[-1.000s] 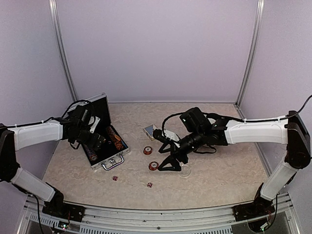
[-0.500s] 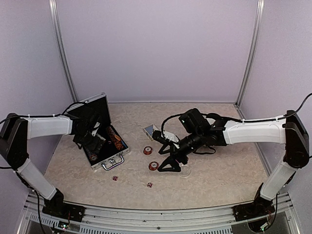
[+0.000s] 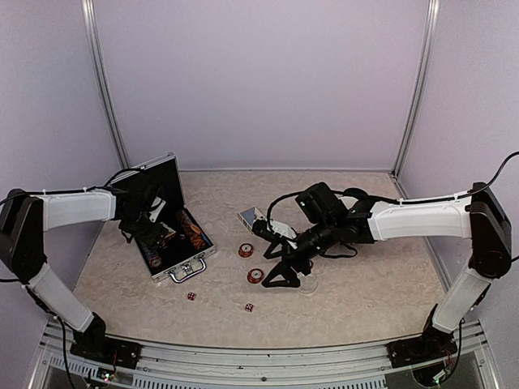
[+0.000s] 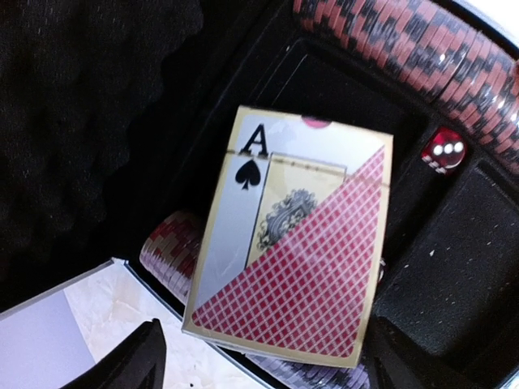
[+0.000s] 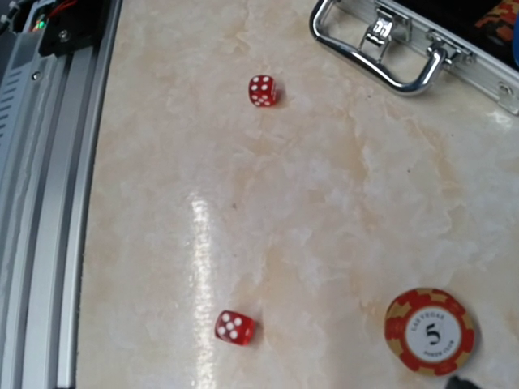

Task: Pack up texas hold em set
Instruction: Adjust the poker case in the slot.

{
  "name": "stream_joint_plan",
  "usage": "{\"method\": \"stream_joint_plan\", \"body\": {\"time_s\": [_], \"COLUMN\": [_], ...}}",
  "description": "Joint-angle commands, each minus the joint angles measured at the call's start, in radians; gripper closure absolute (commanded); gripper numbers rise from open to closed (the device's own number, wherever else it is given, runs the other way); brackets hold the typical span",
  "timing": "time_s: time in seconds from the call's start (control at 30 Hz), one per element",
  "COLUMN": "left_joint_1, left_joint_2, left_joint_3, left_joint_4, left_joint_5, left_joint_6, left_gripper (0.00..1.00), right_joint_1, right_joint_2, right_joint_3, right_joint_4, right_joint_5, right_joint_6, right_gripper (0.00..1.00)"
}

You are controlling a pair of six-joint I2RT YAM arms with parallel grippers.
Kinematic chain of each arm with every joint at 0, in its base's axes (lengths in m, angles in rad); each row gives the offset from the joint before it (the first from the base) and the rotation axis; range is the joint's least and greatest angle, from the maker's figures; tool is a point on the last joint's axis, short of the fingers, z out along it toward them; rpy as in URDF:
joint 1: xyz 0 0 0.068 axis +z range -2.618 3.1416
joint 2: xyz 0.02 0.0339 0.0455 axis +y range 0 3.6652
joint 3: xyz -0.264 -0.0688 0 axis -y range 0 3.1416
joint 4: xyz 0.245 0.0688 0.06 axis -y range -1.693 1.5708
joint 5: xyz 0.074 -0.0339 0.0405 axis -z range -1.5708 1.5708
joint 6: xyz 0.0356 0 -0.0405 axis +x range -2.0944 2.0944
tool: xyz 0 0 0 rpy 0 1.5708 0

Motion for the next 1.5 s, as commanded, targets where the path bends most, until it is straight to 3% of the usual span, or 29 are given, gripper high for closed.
{"method": "stream_joint_plan", "body": {"time_s": [0.0,0.27,0.77,1.07,1.47], "left_joint_1": [0.005,0.014,0.001,-0.005,-0.016], "left_joint_2": [0.03,0.081,0.055,0.079,0.046], "left_joint_3": [0.05,0.1,0.058,0.052,0.027], "left_joint_4": [0.031,-0.001,0.007,-0.003,0.003], "left_joint_5": [0.04,0.038,0.026,0.041,0.02], "left_joint_6": [0.051,0.078,0.172,0.194,0.209], "left_gripper": [0.2,0.28,0.16,0.26,0.32], "right_joint_1": [0.007,0.009,0.009,0.009,0.01], "right_joint_2": [0.012,0.017,0.027,0.03,0.036], "right_joint_3": [0.017,0.018,0.021,0.021,0.024], "right_joint_4": [-0.014,-0.018,-0.024,-0.026,-0.031], "right_joint_5": [-0.004,0.002,0.009,0.018,0.019], "right_joint_6": [-0.007,-0.011,-0.011,-0.012,-0.012], "right_gripper": [0.01,0.01,0.01,0.01,0.01]}}
